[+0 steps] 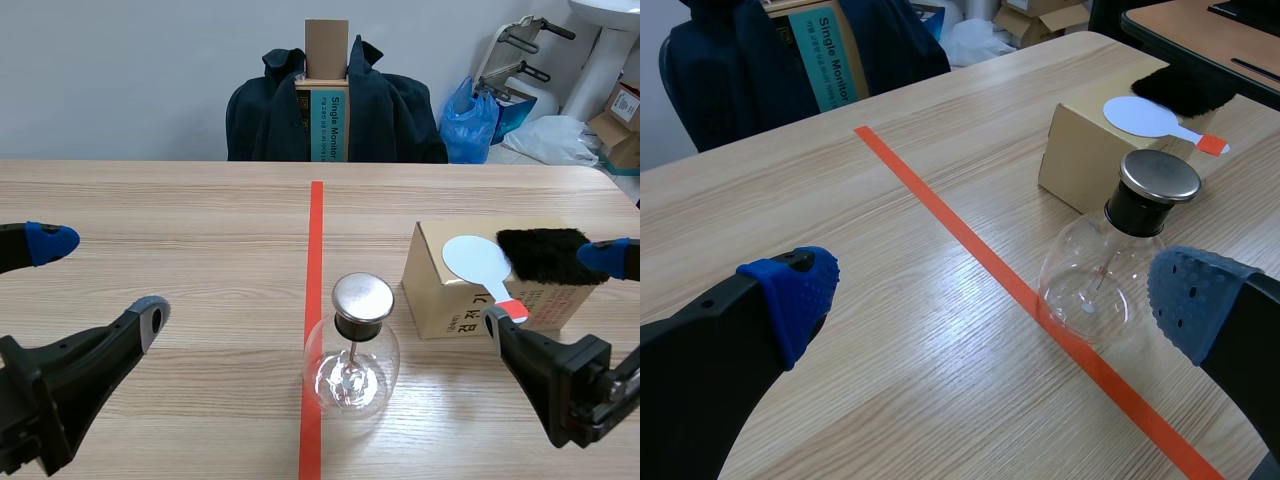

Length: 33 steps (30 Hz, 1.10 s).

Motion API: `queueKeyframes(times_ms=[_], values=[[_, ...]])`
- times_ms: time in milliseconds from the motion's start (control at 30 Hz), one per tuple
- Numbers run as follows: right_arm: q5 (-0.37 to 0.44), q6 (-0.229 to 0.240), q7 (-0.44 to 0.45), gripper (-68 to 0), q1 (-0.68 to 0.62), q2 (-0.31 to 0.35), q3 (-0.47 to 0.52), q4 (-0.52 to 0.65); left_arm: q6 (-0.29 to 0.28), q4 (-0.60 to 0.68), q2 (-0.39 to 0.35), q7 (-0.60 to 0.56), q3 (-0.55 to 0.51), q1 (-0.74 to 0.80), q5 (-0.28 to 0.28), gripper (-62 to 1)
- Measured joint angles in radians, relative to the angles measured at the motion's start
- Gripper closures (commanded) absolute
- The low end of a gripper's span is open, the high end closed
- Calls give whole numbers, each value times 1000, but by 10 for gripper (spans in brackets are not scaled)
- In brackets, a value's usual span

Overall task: Do the electroscope experiment.
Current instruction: 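Pick up the white charging plate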

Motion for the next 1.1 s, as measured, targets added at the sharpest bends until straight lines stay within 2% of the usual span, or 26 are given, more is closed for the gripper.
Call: queueKeyframes(times_ms=[67,533,600,667,733,867,933,1000,1033,1100], values=[[0,0,-23,-679,0,0,0,0,0,0,0,-4,0,0,0,-623],[-1,0,-22,-679,0,0,0,0,0,0,0,-7,0,0,0,-623],[-44,0,-18,-679,0,0,0,0,0,0,0,-7,0,0,0,-623],[-144,0,-14,-679,0,0,0,0,0,0,0,-7,0,0,0,-623],[-299,5,23,-679,0,0,0,0,0,0,0,-7,0,0,0,-623],[-695,8,53,-679,-7,0,0,1,0,0,0,-7,0,0,0,-623],[-929,6,51,-679,-20,0,0,1,0,0,0,-6,0,0,0,-623],[-1117,-36,48,-679,-46,0,0,1,0,0,0,-7,0,0,0,-623],[-1178,-60,49,-679,-60,0,0,1,0,0,0,-7,0,0,0,-623],[-1239,-92,65,-679,-76,0,0,-3,0,0,0,-7,0,0,0,-623]])
